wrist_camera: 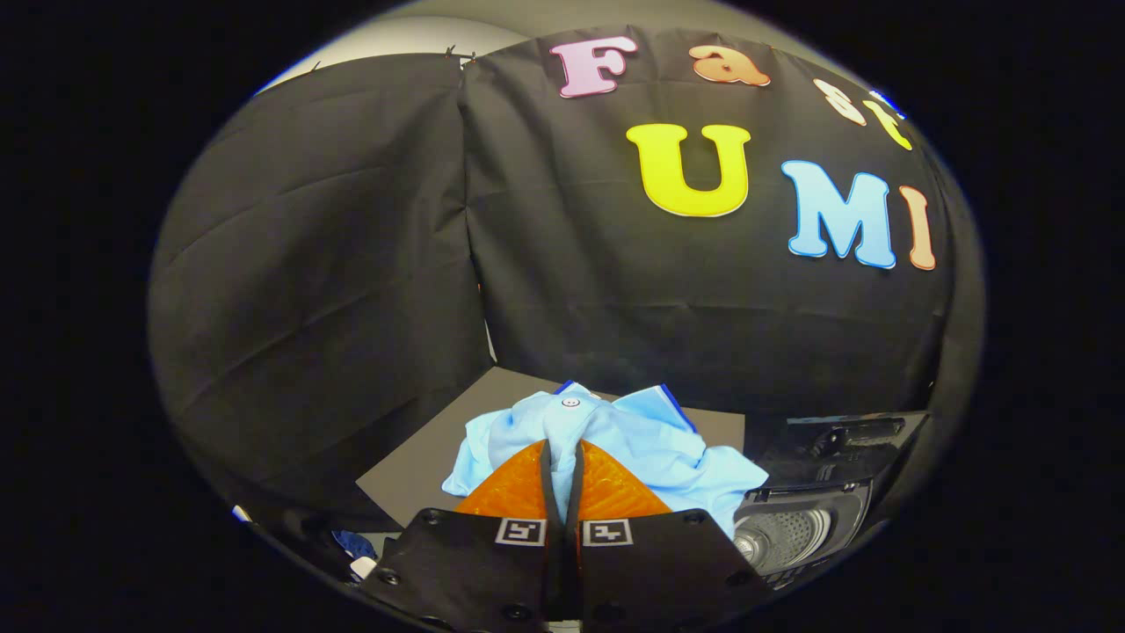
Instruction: Put the clothes into the washing machine and then close the washing machine lid.
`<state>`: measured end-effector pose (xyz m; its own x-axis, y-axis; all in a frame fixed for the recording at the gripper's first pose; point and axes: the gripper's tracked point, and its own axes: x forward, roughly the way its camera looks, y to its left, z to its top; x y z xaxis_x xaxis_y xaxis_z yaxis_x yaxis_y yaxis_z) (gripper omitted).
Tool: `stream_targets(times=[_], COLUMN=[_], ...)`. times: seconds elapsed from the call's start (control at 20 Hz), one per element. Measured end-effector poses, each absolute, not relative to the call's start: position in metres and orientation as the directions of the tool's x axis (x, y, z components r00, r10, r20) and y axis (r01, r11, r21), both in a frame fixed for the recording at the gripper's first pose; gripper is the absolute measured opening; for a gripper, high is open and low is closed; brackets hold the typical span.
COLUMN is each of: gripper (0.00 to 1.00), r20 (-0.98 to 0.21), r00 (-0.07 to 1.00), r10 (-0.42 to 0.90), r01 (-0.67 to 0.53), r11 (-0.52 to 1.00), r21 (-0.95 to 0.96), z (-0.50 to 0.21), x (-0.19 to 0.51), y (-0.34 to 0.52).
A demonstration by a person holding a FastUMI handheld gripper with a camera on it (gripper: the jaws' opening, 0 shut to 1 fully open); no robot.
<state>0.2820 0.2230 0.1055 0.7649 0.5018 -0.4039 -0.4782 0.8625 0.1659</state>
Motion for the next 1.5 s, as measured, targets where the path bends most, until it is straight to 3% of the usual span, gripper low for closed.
stream_targets(times=[0.4,0.8,1.5], gripper=[0.02,0.01,0.01], r20=[-0.337,-0.295,-0.371], r00=[0.81,0.884,0.899], r10=[0.481,0.364,0.233], r01=[-0.452,-0.332,-0.171], r11=[0.877,0.931,0.966], r21=[0.166,0.155,0.193], z=[0.129,0.136,0.037], x=[0.272,0.285,0.312], y=[0.124,0.003,-0.12])
